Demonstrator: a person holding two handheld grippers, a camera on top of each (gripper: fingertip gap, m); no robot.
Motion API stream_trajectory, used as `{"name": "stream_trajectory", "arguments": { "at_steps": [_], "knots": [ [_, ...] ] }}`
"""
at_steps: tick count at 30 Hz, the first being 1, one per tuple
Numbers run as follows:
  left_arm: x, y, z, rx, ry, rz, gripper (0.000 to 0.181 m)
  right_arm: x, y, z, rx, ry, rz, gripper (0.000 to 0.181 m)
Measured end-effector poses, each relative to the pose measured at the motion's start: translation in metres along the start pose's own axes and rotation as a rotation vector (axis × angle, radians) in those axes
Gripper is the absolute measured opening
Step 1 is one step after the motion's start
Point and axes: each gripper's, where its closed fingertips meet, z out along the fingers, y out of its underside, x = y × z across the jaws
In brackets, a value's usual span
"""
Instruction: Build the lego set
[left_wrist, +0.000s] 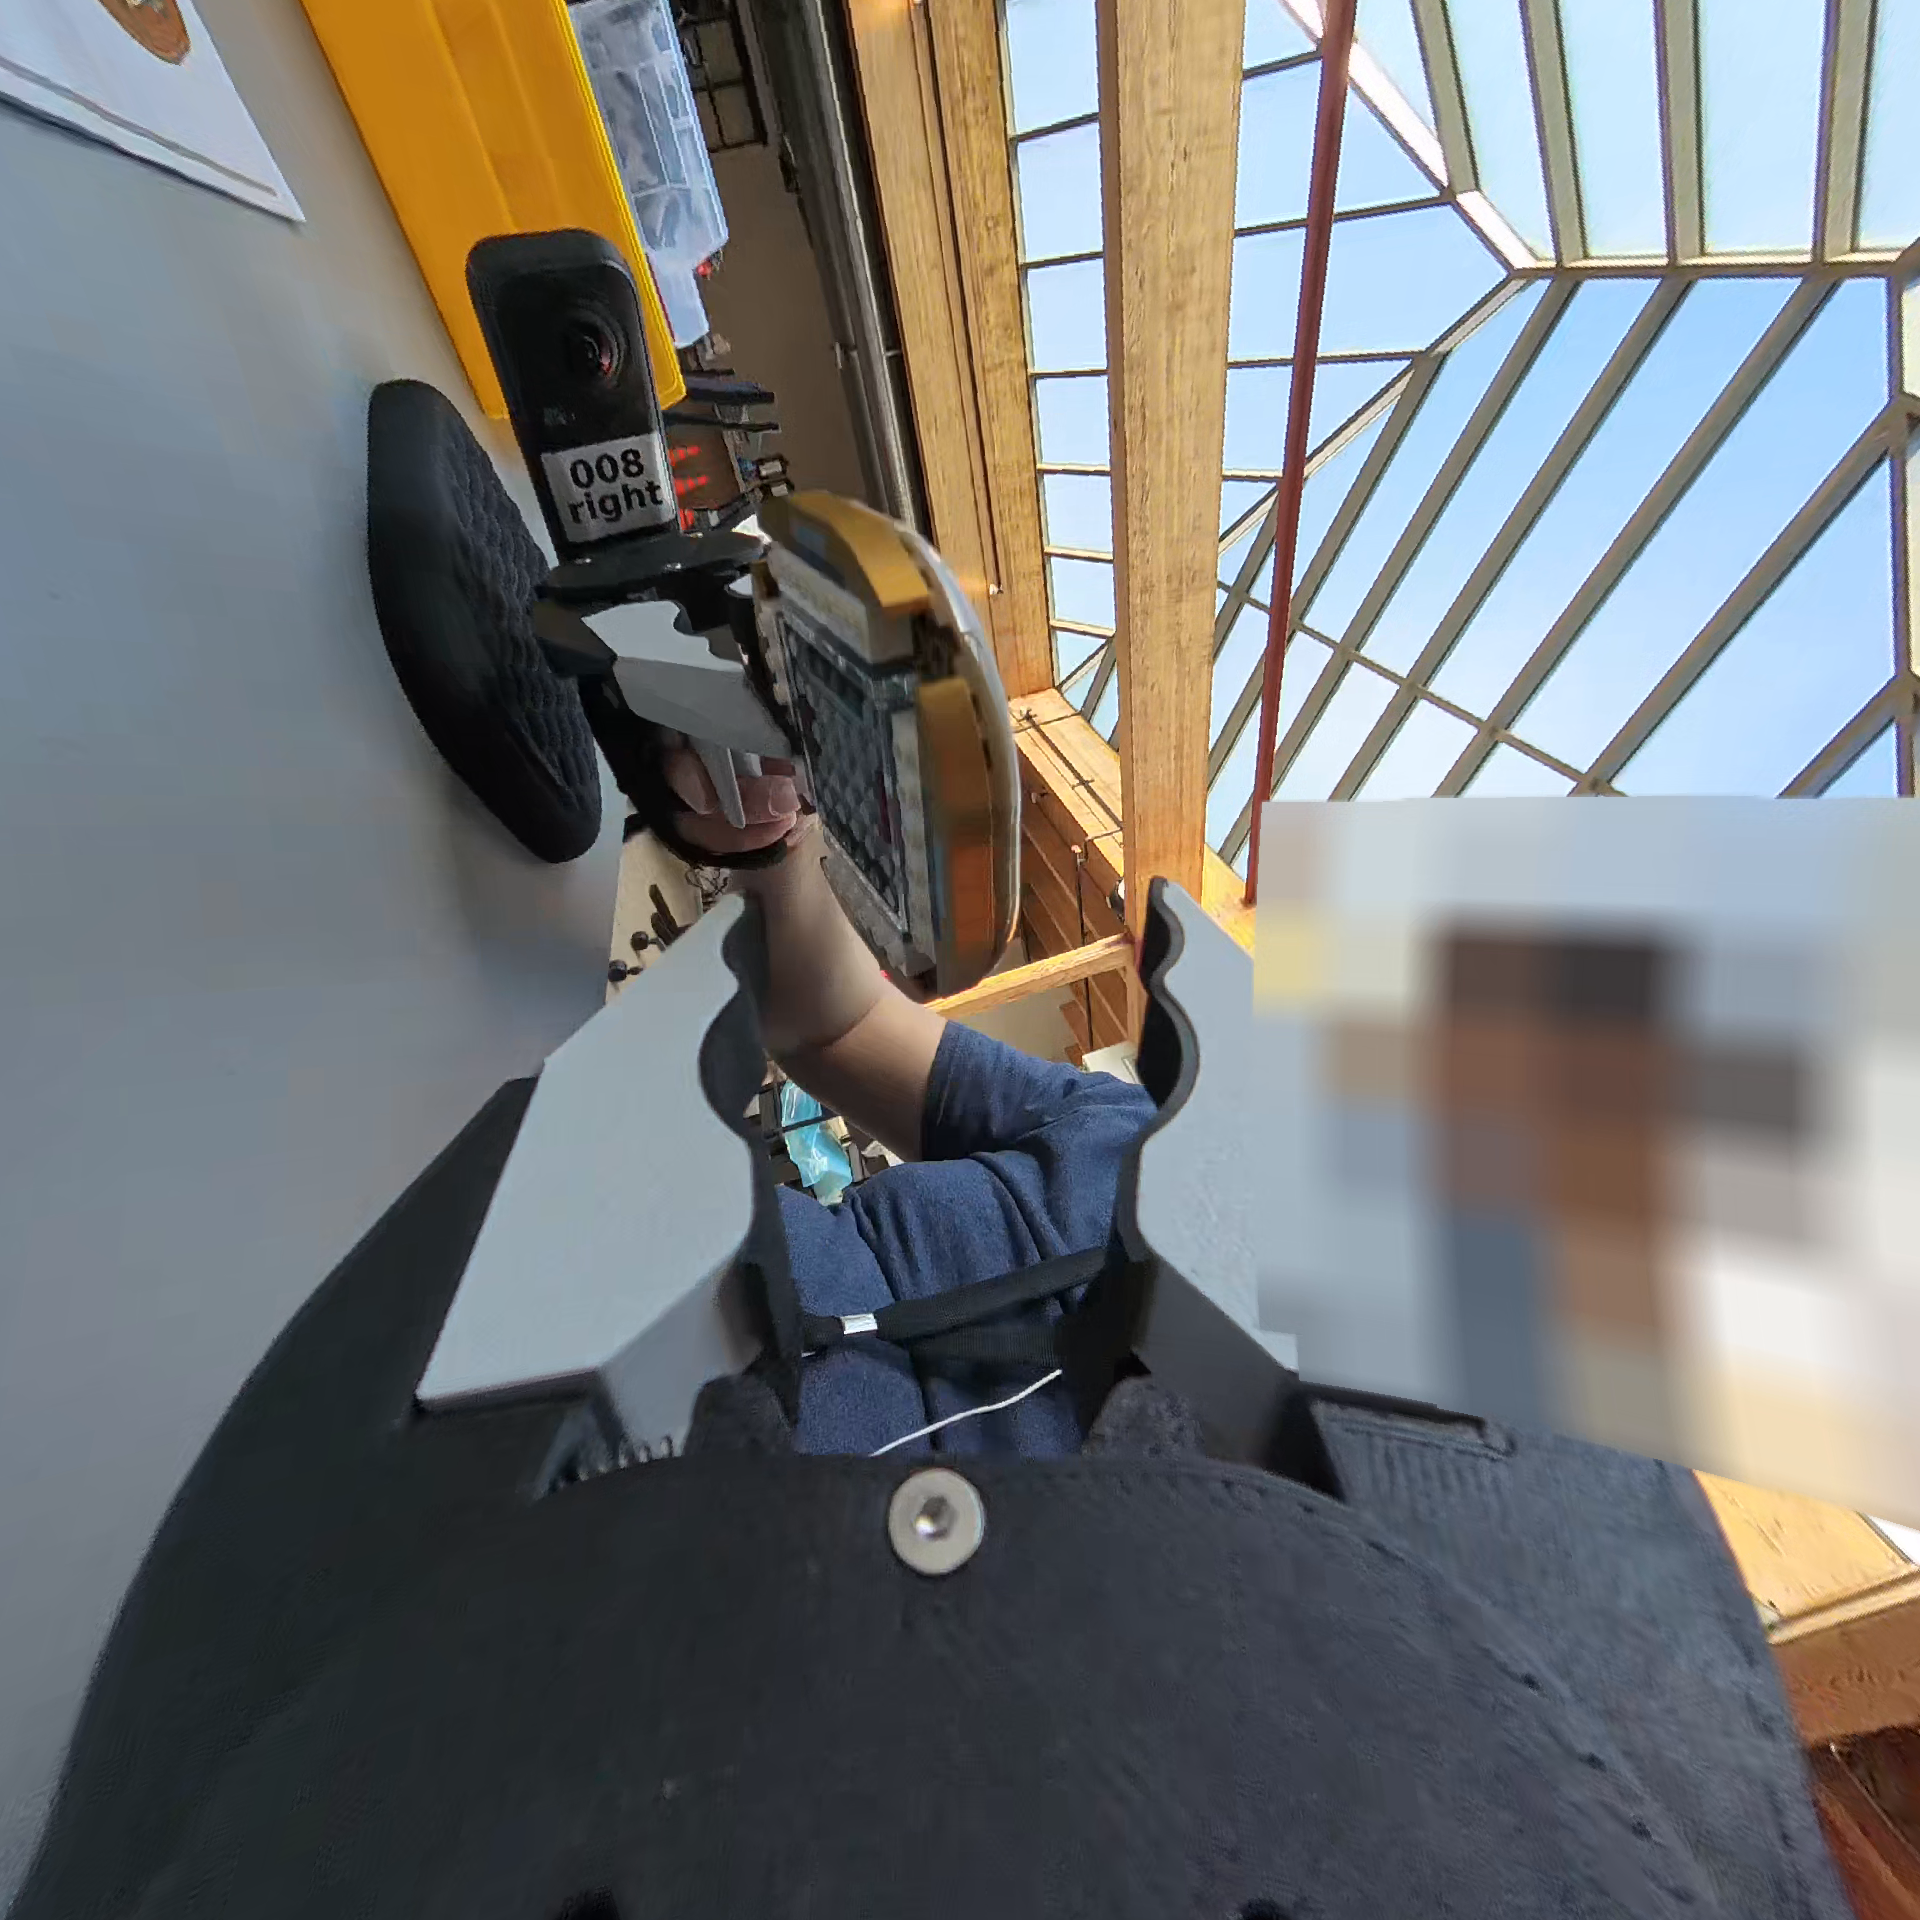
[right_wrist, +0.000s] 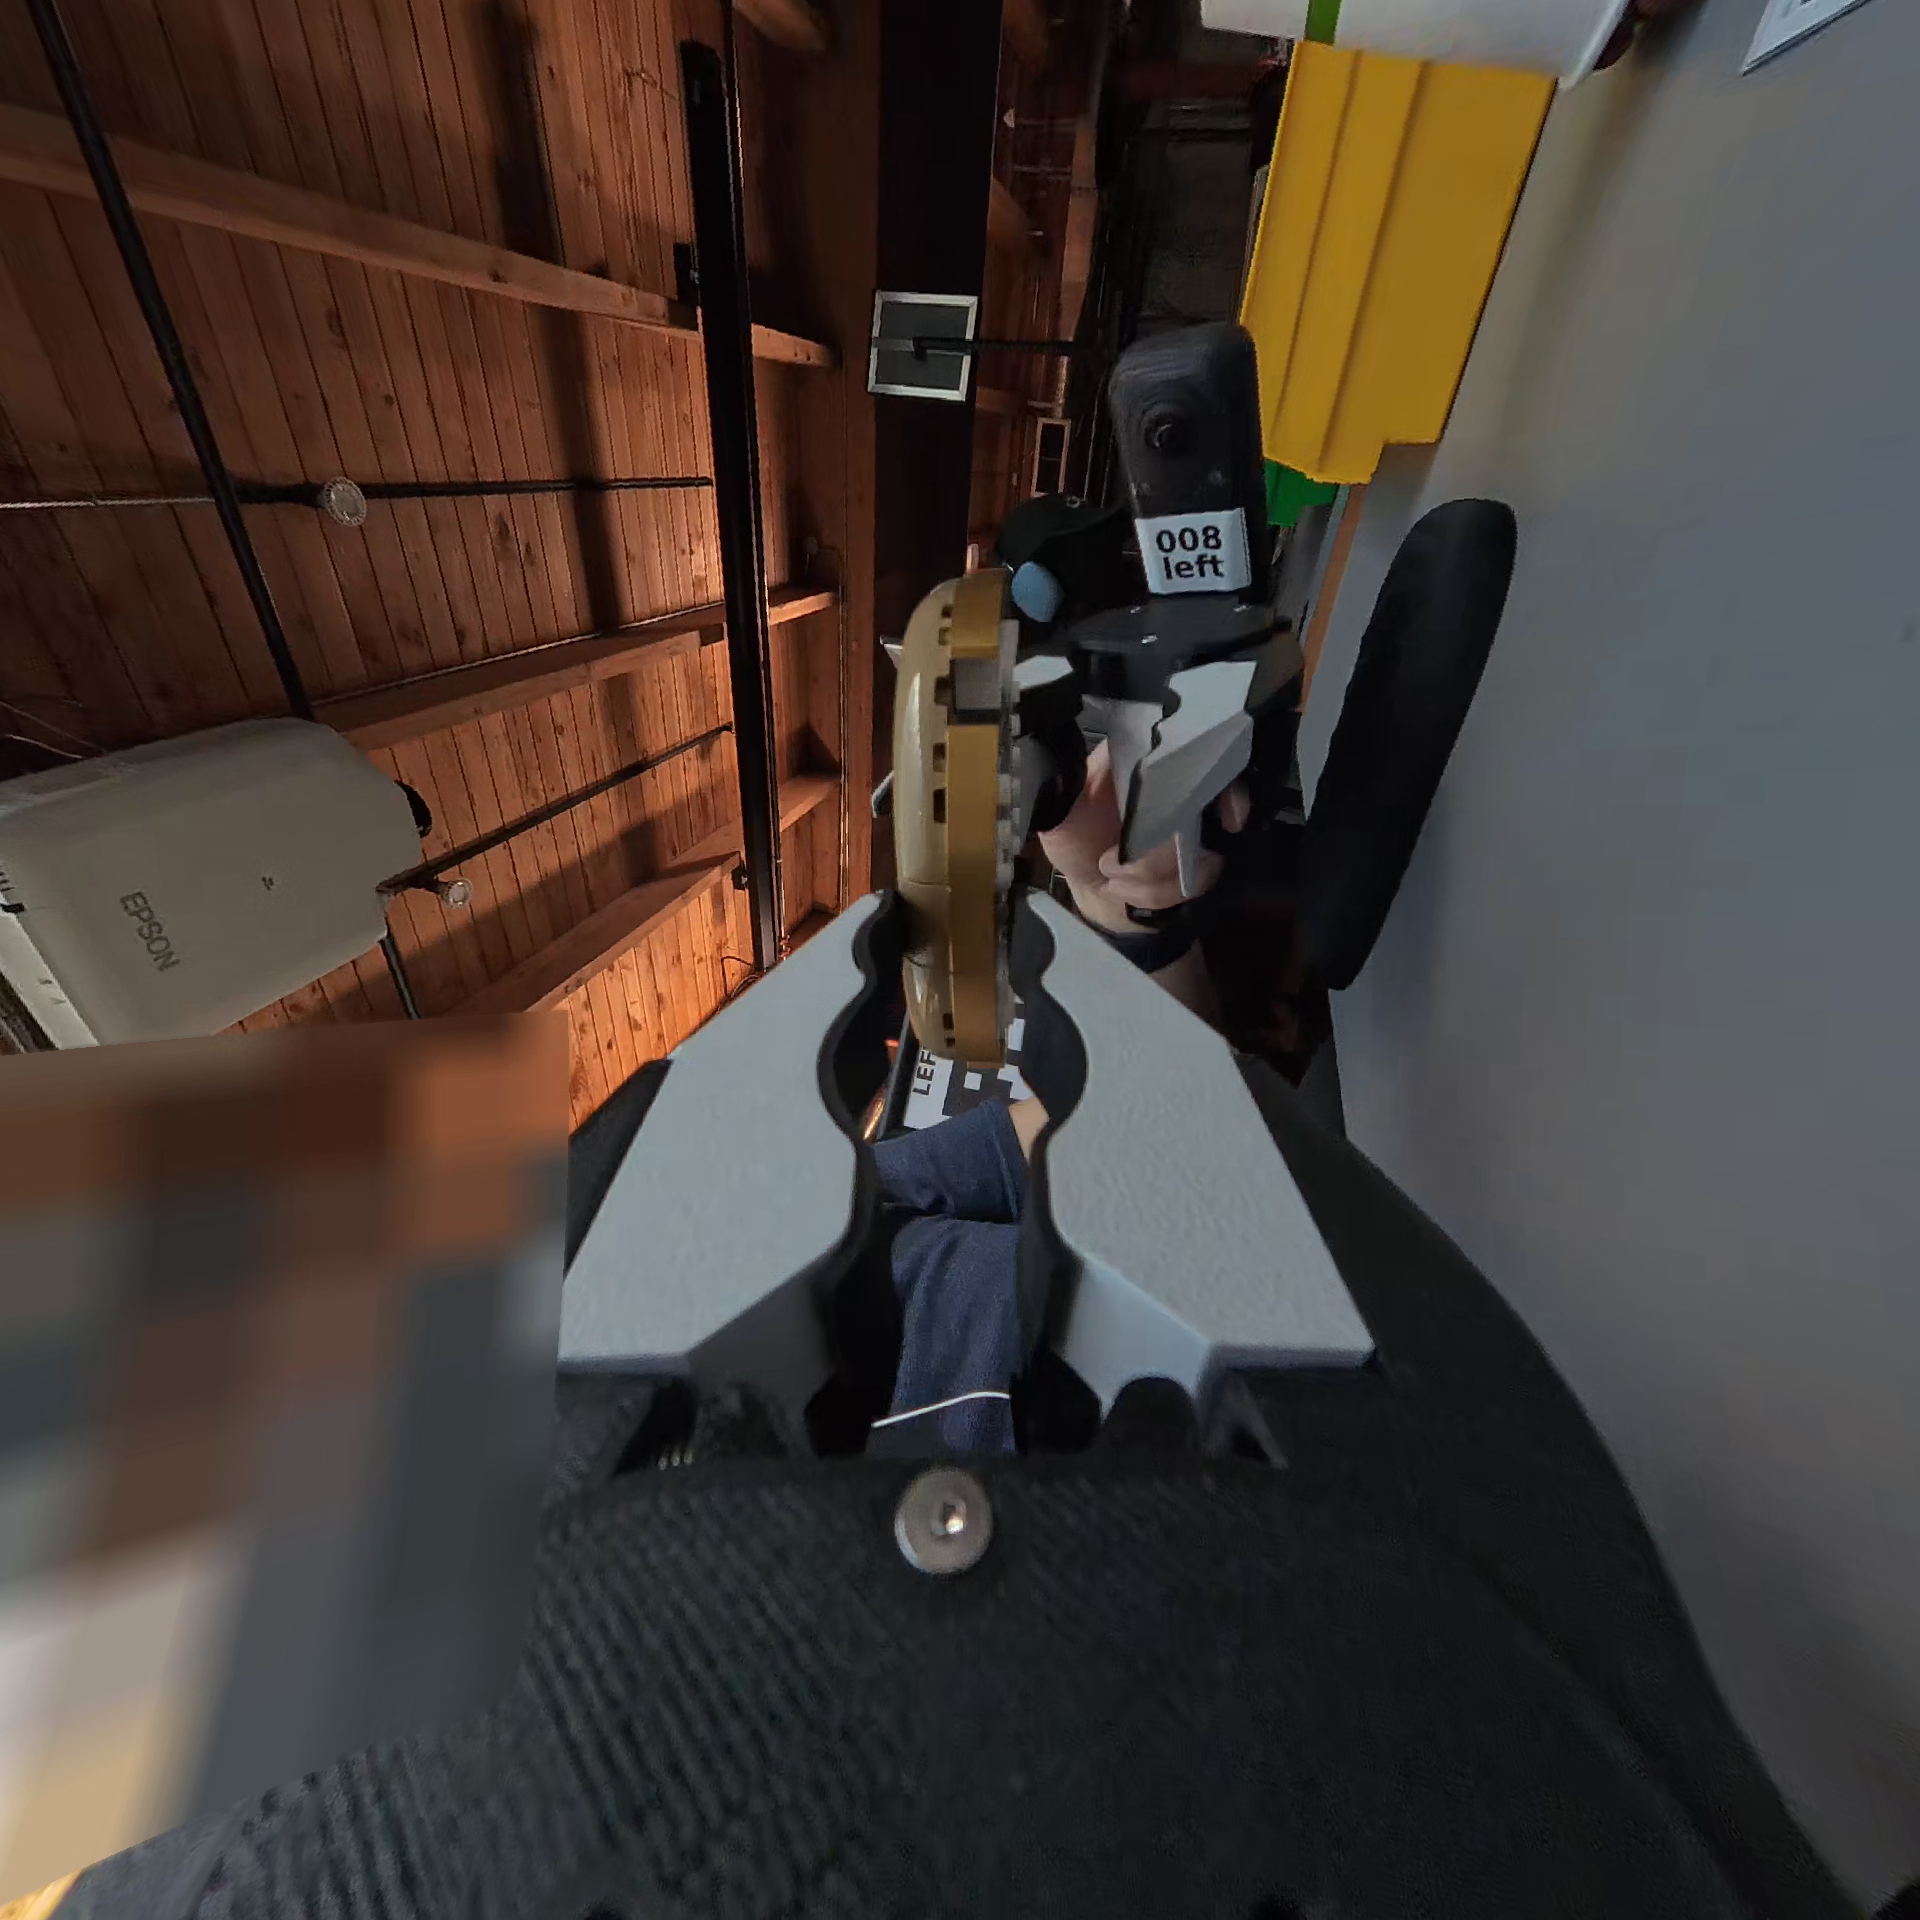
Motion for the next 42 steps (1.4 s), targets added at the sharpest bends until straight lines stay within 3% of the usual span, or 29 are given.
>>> {"name": "stream_trajectory", "arguments": {
  "at_steps": [5,8,16,20,23,26,29,33,36,42],
  "knots": [
    [-0.010,0.012,0.025,0.041,0.028,-0.031,0.067,0.002,-0.009,0.001,0.058,0.029,0.003,0.018],
    [-0.010,0.007,0.031,0.038,0.028,-0.028,0.033,0.000,-0.011,0.001,0.085,0.068,-0.016,0.018],
    [-0.004,0.000,0.038,-0.001,-0.052,-0.028,0.026,-0.015,-0.010,-0.002,0.109,0.137,-0.089,0.019],
    [-0.006,0.001,0.042,-0.006,-0.087,-0.019,0.020,-0.021,-0.010,-0.002,0.092,0.181,-0.219,0.022],
    [0.000,0.003,0.044,0.011,-0.035,-0.067,0.020,-0.020,-0.013,-0.006,0.081,0.321,-0.414,0.051],
    [-0.003,0.000,0.040,0.040,-0.075,-0.005,0.020,-0.026,-0.012,-0.009,0.087,0.376,-0.567,0.067],
    [0.005,0.001,0.038,0.064,-0.071,0.096,0.020,-0.036,-0.002,-0.006,0.121,0.266,-0.551,0.061],
    [0.004,0.011,0.045,0.053,-0.106,0.192,0.020,-0.026,0.020,0.013,0.039,0.185,-0.486,0.050],
    [0.003,0.017,0.047,0.049,-0.111,0.204,0.020,-0.023,0.028,0.022,-0.006,0.175,-0.504,0.023],
    [-0.004,0.025,0.043,0.021,-0.172,0.255,0.019,-0.015,0.034,0.024,-0.038,0.186,-0.489,0.022]
  ]
}}
